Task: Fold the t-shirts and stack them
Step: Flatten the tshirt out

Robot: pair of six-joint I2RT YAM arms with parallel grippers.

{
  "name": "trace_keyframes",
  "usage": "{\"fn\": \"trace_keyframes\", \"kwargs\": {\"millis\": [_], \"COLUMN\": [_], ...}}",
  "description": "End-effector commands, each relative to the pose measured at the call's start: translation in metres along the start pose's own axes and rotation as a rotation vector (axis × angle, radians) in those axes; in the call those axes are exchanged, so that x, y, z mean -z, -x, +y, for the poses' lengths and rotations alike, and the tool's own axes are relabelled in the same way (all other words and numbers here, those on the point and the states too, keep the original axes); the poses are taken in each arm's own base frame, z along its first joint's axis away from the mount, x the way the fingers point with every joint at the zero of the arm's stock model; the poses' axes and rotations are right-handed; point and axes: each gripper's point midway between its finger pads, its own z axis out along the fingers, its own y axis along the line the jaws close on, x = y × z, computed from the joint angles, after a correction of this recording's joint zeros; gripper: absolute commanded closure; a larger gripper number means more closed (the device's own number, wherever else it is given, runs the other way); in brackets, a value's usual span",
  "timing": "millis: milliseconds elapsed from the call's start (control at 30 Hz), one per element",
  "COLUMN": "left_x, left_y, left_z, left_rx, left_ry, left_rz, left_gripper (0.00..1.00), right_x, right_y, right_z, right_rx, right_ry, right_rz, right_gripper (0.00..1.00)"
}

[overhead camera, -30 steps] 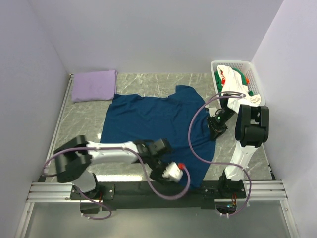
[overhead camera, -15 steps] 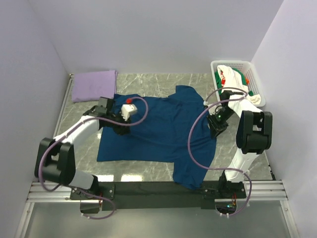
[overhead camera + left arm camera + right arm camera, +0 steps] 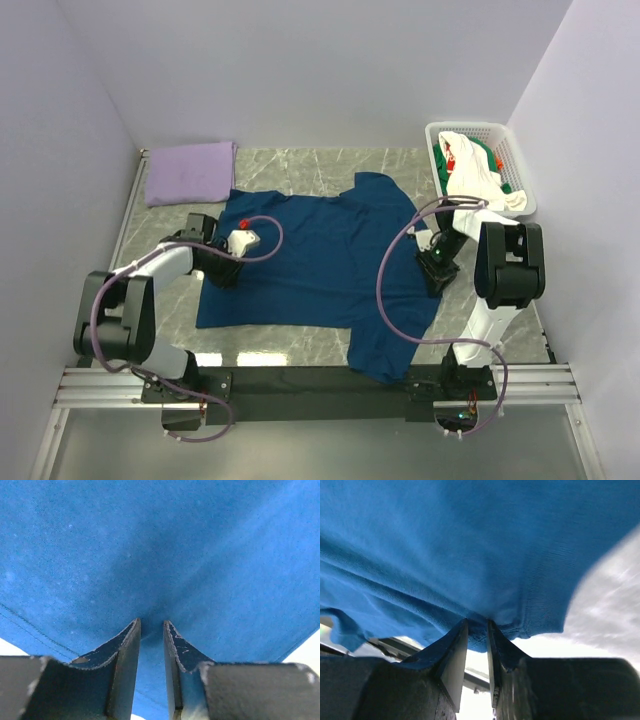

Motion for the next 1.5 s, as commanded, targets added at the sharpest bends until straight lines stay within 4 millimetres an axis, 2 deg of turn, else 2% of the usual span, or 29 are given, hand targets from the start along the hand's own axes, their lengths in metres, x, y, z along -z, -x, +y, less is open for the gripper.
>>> {"fn": "trace_keyframes", "kwargs": {"millis": [0,33,67,100,167,233,333,367,433,467,500,533,567,633,667,700,733,767,833,867,900,933,967,1000,1100,1200,1333,1400,1467], "left_x": [0.005,0.01,0.014,0.018,0.03,0.045,0.058,0.066,0.062,0.071,0.071,0.061,0.07,0.063,0.067,0.066,0.057,0.061,0.049,0.049,0.045,0.036,0.034,0.031,0.013,0.001,-0.021,-0.023,-0.024], "left_y": [-0.055,-0.058,-0.074,-0.079,-0.086,-0.077,-0.041,-0.017,0.009,0.034,0.05,0.057,0.072,0.09,0.101,0.106,0.11,0.119,0.121,0.13,0.133,0.131,0.134,0.134,0.13,0.123,0.096,0.084,0.061], "left_z": [-0.025,-0.027,-0.038,-0.041,-0.05,-0.051,-0.034,-0.019,-0.004,0.017,0.024,0.031,0.056,0.083,0.102,0.112,0.125,0.138,0.149,0.156,0.158,0.161,0.167,0.169,0.174,0.174,0.169,0.166,0.161], "left_rx": [-0.054,-0.074,-0.073,-0.113,-0.14,-0.185,-0.185,-0.184,-0.113,-0.091,-0.038,0.0,0.043,0.136,0.16,0.227,0.25,0.261,0.322,0.322,0.346,0.364,0.362,0.38,0.416,0.452,0.51,0.523,0.538], "left_ry": [-0.055,-0.046,-0.07,-0.085,-0.105,-0.109,-0.062,-0.027,-0.032,0.003,-0.006,-0.034,0.01,0.04,0.08,0.097,0.106,0.13,0.118,0.122,0.113,0.099,0.111,0.104,0.087,0.071,0.063,0.073,0.111], "left_rz": [0.154,0.156,0.2,0.215,0.237,0.203,0.105,0.053,0.0,-0.059,-0.109,-0.115,-0.163,-0.23,-0.271,-0.289,-0.299,-0.324,-0.332,-0.356,-0.363,-0.355,-0.368,-0.372,-0.359,-0.333,-0.246,-0.206,-0.137], "left_gripper": [0.69,0.69,0.7,0.71,0.72,0.73,0.7,0.69,0.67,0.66,0.66,0.65,0.65,0.65,0.65,0.65,0.65,0.65,0.65,0.65,0.65,0.65,0.65,0.65,0.65,0.65,0.66,0.66,0.67], "right_x": [-0.003,-0.001,0.001,0.005,0.014,0.028,0.055,0.069,0.075,0.09,0.088,0.092,0.105,0.103,0.114,0.109,0.107,0.113,0.1,0.106,0.09,0.085,0.09,0.074,0.058,0.043,0.034,0.031,0.024], "right_y": [-0.024,-0.028,-0.033,-0.038,-0.036,-0.04,-0.001,0.02,0.056,0.079,0.1,0.114,0.135,0.165,0.187,0.197,0.211,0.225,0.246,0.26,0.266,0.27,0.28,0.278,0.278,0.267,0.25,0.241,0.226], "right_z": [-0.013,-0.013,-0.015,-0.011,-0.004,0.013,0.018,0.014,0.007,0.003,-0.002,-0.004,-0.007,-0.009,-0.012,-0.016,-0.005,-0.005,-0.006,-0.002,-0.005,-0.006,-0.006,-0.009,-0.016,-0.021,-0.029,-0.032,-0.035], "right_rx": [0.054,0.063,0.085,0.098,0.153,0.187,0.208,0.211,0.137,0.131,0.115,0.059,0.058,0.01,0.016,-0.003,-0.01,-0.005,-0.025,-0.01,-0.028,-0.049,-0.046,-0.065,-0.086,-0.098,-0.105,-0.1,-0.095], "right_ry": [-0.086,-0.094,-0.107,-0.102,-0.062,0.021,0.042,0.019,0.001,-0.019,-0.015,-0.012,-0.024,-0.011,-0.033,-0.025,-0.014,-0.02,-0.014,-0.021,-0.012,-0.009,-0.008,0.007,-0.02,-0.043,-0.082,-0.107,-0.126], "right_rz": [0.07,0.077,0.094,0.106,0.093,0.1,-0.037,-0.104,-0.202,-0.271,-0.31,-0.346,-0.405,-0.456,-0.52,-0.528,-0.542,-0.578,-0.583,-0.605,-0.575,-0.567,-0.583,-0.54,-0.502,-0.459,-0.406,-0.365,-0.298], "right_gripper": [0.71,0.71,0.71,0.71,0.71,0.71,0.71,0.7,0.7,0.71,0.72,0.73,0.73,0.73,0.73,0.73,0.73,0.73,0.73,0.73,0.73,0.74,0.75,0.75,0.79,0.81,0.83,0.84,0.86]}}
